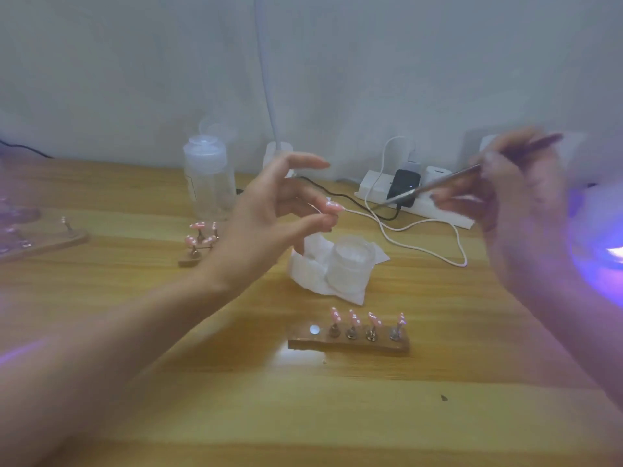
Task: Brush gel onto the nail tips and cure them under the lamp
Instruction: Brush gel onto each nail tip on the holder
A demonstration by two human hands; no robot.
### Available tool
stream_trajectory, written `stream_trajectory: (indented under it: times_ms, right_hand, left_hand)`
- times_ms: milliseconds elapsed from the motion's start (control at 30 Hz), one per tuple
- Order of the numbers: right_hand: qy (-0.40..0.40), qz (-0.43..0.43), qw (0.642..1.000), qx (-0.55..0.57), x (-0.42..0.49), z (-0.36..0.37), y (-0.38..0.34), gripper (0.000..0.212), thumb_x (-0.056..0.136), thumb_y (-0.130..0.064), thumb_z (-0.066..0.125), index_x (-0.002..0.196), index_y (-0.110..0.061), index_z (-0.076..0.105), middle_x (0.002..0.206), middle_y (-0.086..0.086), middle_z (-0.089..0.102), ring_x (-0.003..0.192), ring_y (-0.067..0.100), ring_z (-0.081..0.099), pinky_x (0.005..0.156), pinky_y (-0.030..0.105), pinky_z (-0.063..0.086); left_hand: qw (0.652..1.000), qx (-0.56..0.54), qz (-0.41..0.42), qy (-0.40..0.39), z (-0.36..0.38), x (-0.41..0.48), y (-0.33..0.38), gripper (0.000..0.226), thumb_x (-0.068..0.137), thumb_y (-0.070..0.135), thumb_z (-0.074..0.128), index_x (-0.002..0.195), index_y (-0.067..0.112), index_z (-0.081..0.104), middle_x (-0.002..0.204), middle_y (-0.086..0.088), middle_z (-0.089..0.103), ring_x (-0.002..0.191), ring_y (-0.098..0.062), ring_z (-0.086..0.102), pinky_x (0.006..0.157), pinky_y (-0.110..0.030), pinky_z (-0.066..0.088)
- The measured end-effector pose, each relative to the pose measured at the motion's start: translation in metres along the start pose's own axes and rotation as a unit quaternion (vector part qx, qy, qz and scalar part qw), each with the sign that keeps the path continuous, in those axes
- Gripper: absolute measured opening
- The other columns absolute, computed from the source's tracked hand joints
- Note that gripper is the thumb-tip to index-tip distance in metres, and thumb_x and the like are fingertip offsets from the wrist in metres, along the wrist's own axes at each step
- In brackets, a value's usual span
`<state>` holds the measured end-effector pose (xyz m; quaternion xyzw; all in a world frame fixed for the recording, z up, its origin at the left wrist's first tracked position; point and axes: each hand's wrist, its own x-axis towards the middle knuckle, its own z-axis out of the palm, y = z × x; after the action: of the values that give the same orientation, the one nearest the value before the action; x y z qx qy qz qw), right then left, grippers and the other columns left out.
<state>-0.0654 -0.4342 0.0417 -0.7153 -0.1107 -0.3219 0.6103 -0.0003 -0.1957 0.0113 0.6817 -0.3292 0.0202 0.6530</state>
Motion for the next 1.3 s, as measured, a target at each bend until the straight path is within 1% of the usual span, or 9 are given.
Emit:
stream_trajectory:
  times_ms: [100,333,533,667,800,933,1100,1200,1300]
  right_hand:
    - [-0.047,0.015,0.998,-0.028,-0.008,0.009,0.014,0.014,0.099,-0.014,0.048,0.091,-0.025,0.048,0.065,0.005,0.068,0.060,0.027,0.071,0.055,0.029,0.057]
    - [-0.123,0.039,0.990,-0.062,-0.011,0.012,0.027,0.005,0.092,-0.015,0.052,0.088,-0.013,0.050,0.074,0.012,0.070,0.060,0.028,0.069,0.057,0.030,0.056]
    - [-0.157,0.056,0.984,-0.062,-0.017,0.016,0.034,0.007,0.093,-0.014,0.053,0.089,-0.010,0.051,0.074,0.014,0.070,0.065,0.028,0.070,0.061,0.031,0.058]
    - [-0.129,0.058,0.989,-0.031,-0.013,0.012,0.034,0.005,0.093,-0.016,0.053,0.090,-0.012,0.052,0.074,0.014,0.070,0.064,0.031,0.070,0.059,0.030,0.057]
    - [-0.072,0.071,0.995,0.011,-0.011,0.002,0.037,0.009,0.093,-0.019,0.054,0.086,-0.020,0.058,0.071,0.014,0.070,0.059,0.029,0.069,0.056,0.029,0.056]
    - [-0.035,0.090,0.995,0.037,-0.020,-0.002,0.043,0.016,0.091,-0.032,0.062,0.084,-0.019,0.056,0.068,0.011,0.068,0.053,0.026,0.065,0.053,0.027,0.054]
    - [-0.018,0.142,0.984,0.109,-0.026,-0.005,0.053,0.010,0.093,-0.024,0.057,0.085,-0.018,0.056,0.064,0.008,0.064,0.049,0.018,0.059,0.049,0.023,0.050]
    - [-0.013,0.188,0.972,0.137,-0.027,-0.005,0.057,0.024,0.098,-0.014,0.047,0.084,-0.019,0.065,0.063,0.008,0.062,0.051,0.017,0.059,0.049,0.023,0.050]
    - [-0.002,0.227,0.960,0.163,-0.026,-0.003,0.057,0.034,0.099,-0.019,0.045,0.079,-0.019,0.072,0.062,0.005,0.060,0.051,0.014,0.057,0.049,0.020,0.049]
  left_hand:
    - [0.999,0.028,0.020,0.020,0.003,-0.002,-0.014,0.045,0.085,0.003,0.075,0.123,0.021,0.055,0.087,0.001,0.072,0.084,-0.015,0.071,0.052,-0.026,0.052]
    - [0.996,0.066,0.033,0.053,0.000,-0.015,-0.033,0.046,0.085,0.009,0.076,0.122,0.026,0.056,0.086,0.006,0.071,0.086,-0.011,0.070,0.053,-0.036,0.056]
    - [0.997,0.055,0.033,0.047,0.002,-0.014,-0.033,0.046,0.084,0.017,0.077,0.123,0.026,0.055,0.084,0.005,0.070,0.088,-0.012,0.070,0.054,-0.020,0.050]
    - [0.997,0.062,0.037,0.041,0.005,-0.014,-0.031,0.048,0.082,0.031,0.078,0.123,0.028,0.054,0.084,0.003,0.070,0.089,-0.014,0.070,0.050,-0.033,0.051]
    - [0.997,0.067,0.024,0.034,0.005,-0.016,-0.031,0.051,0.080,0.039,0.078,0.124,0.032,0.054,0.085,0.006,0.070,0.093,-0.015,0.070,0.064,-0.044,0.053]
    - [0.996,0.076,0.013,0.035,0.006,-0.018,-0.032,0.049,0.081,0.032,0.078,0.123,0.033,0.055,0.084,0.007,0.070,0.091,-0.011,0.069,0.063,-0.036,0.050]
    - [0.997,0.071,0.017,0.031,0.006,-0.018,-0.033,0.050,0.083,0.024,0.078,0.125,0.035,0.053,0.085,0.005,0.070,0.092,-0.013,0.069,0.054,-0.031,0.052]
    - [0.997,0.070,0.020,0.032,0.006,-0.018,-0.034,0.050,0.081,0.028,0.078,0.124,0.036,0.053,0.084,0.006,0.070,0.090,-0.012,0.069,0.053,-0.023,0.051]
    - [0.997,0.069,0.018,0.029,0.005,-0.017,-0.035,0.049,0.082,0.028,0.078,0.124,0.037,0.054,0.084,0.006,0.070,0.091,-0.013,0.069,0.053,-0.023,0.051]
